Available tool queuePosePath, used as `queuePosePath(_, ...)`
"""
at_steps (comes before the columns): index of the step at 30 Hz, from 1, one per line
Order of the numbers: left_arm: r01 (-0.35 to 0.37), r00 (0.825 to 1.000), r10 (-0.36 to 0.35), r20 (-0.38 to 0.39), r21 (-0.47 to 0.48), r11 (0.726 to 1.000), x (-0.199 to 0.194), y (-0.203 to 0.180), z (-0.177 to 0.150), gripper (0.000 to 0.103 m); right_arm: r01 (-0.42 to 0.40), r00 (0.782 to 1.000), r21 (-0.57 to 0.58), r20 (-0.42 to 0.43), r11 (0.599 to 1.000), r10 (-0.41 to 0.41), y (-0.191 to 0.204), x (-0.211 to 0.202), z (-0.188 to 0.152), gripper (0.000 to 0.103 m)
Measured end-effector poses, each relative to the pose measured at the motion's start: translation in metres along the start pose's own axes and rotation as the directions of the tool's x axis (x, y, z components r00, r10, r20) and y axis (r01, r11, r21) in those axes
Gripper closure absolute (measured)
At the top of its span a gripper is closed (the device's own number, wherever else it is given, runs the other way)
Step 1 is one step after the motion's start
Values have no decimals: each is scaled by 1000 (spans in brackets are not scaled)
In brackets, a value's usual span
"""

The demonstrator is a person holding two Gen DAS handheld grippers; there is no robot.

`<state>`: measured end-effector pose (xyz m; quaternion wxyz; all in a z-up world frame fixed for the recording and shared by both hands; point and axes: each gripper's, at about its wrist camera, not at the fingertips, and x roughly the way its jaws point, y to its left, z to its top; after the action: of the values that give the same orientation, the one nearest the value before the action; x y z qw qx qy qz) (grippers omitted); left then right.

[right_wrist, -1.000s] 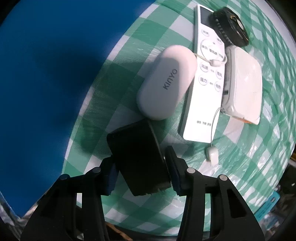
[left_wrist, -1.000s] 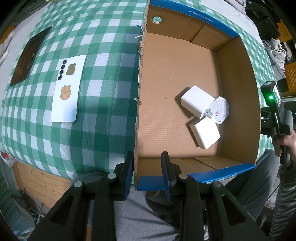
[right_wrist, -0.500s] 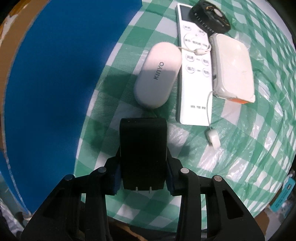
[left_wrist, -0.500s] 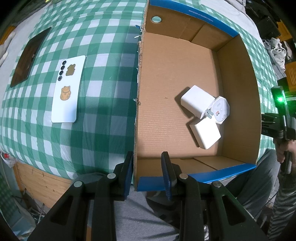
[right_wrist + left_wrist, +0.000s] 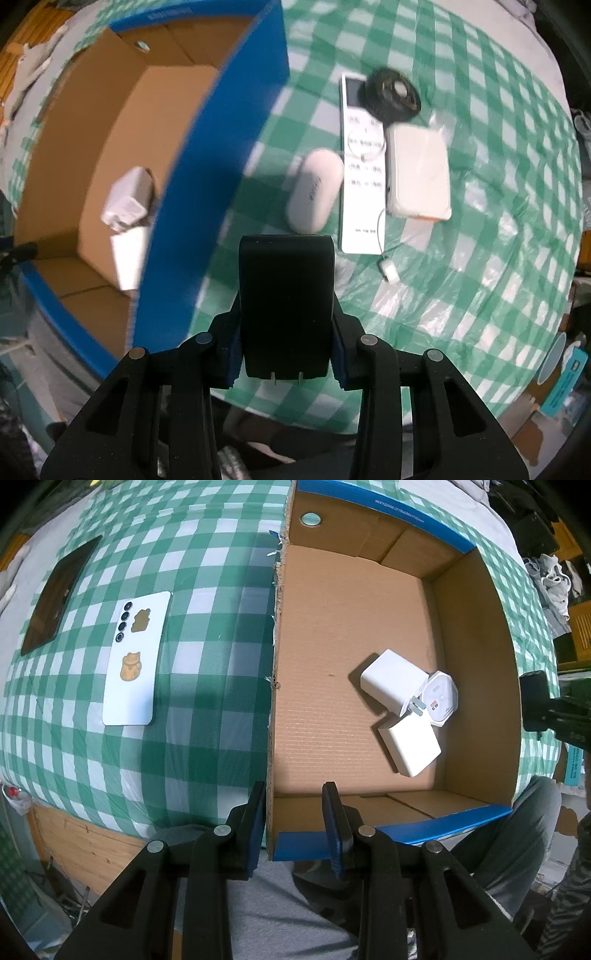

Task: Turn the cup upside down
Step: 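Carry the black charger into the box and open the right gripper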

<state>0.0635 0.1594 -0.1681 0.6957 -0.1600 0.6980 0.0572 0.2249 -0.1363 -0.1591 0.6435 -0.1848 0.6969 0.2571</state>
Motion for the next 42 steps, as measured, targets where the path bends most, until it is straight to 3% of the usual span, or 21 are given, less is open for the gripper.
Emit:
queuePosePath(5, -4, 1000, 4, 2, 3, 1000, 0, 0, 0, 74, -6, 999, -48, 34, 999, 7, 11, -33, 6, 65)
queuePosePath(9, -1, 1000, 1, 0, 0, 1000, 0, -1, 0, 74, -13, 998, -71, 54, 997, 17, 74, -51, 4, 65)
queuePosePath(13, -6, 1000, 6, 0, 5, 1000, -1, -1, 0, 74, -33, 997, -105, 72, 994, 41, 102, -62, 5, 65)
queuePosePath(27, -6, 1000, 6, 1, 13, 1000, -3, -1, -1, 74, -53, 998, -182, 16, 982, 57, 180, -17, 20, 65)
queuePosePath(34, -2, 1000, 2, 7, 9, 1000, -4, 0, -2, 74, -33, 999, -173, -38, 984, 26, 192, 20, 20, 65)
queuePosePath(42, 2, 1000, -2, 5, 9, 1000, -6, 0, -4, 74, -22, 999, -175, -35, 984, 16, 202, 36, 23, 65)
